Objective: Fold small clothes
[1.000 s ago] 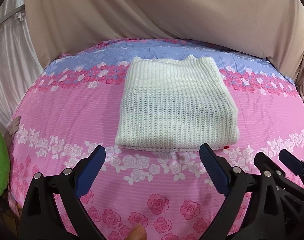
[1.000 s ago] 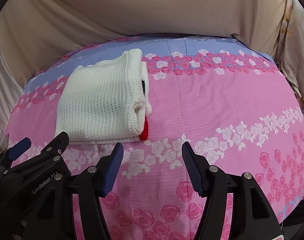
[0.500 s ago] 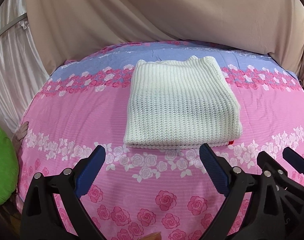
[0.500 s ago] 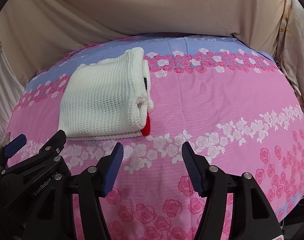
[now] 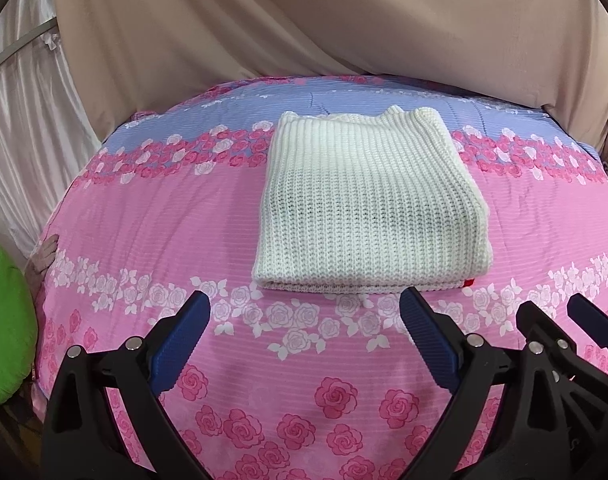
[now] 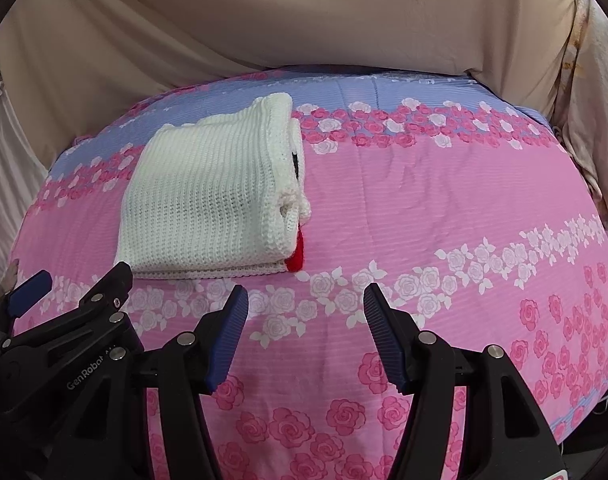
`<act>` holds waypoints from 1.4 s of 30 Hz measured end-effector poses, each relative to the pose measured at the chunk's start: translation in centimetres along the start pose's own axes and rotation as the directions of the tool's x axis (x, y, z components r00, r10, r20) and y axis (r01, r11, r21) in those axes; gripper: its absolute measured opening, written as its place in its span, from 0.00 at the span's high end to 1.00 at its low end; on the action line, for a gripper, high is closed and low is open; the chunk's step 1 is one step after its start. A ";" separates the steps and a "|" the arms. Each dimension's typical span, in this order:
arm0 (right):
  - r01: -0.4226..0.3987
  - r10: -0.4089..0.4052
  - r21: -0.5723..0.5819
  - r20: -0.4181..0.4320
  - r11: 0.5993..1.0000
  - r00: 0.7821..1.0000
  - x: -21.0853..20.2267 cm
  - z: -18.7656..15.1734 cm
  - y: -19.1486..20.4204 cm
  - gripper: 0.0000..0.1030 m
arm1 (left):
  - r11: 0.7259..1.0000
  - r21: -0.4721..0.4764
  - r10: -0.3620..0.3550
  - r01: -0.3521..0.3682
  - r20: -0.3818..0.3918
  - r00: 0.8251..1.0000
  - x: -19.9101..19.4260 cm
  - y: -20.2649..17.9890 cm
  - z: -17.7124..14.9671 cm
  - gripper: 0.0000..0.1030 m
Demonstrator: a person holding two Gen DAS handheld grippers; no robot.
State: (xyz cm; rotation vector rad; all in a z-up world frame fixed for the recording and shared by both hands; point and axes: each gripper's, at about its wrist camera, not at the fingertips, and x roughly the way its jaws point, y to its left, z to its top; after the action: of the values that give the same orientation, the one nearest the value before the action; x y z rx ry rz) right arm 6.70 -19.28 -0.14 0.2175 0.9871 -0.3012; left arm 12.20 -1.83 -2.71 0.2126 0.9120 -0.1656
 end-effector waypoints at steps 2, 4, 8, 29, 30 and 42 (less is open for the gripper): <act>-0.001 0.001 0.002 0.002 1.000 1.000 0.0 0.0 0.1 0.42 | 1.000 0.002 -0.001 0.001 0.006 1.000 -0.1 -0.1 0.0 0.11; 0.001 -0.001 0.000 0.004 1.000 1.000 0.0 0.0 0.2 0.42 | 1.000 0.007 0.005 -0.005 0.011 1.000 -0.1 -0.1 0.0 0.11; 0.003 -0.003 -0.001 0.001 1.000 1.000 0.2 0.1 0.3 0.43 | 1.000 0.012 0.012 -0.012 0.009 1.000 0.0 -0.2 0.1 0.11; 0.010 -0.010 -0.017 -0.010 1.000 1.000 0.7 0.2 0.8 0.46 | 1.000 0.001 0.020 -0.020 -0.009 1.000 0.4 -0.1 0.0 0.12; 0.010 -0.011 -0.018 -0.010 1.000 1.000 0.7 0.2 0.8 0.46 | 1.000 0.001 0.021 -0.021 -0.009 1.000 0.5 -0.1 0.0 0.12; 0.008 -0.009 -0.022 -0.016 1.000 1.000 0.9 0.4 0.7 0.46 | 1.000 0.000 0.021 -0.021 -0.026 0.999 0.9 -0.3 0.1 0.12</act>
State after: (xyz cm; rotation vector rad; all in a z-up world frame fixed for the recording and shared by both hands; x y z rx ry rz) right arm 7.73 -18.93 -0.67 0.1959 1.0075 -0.2965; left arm 12.80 -2.18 -3.42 0.2247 0.9351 -0.1439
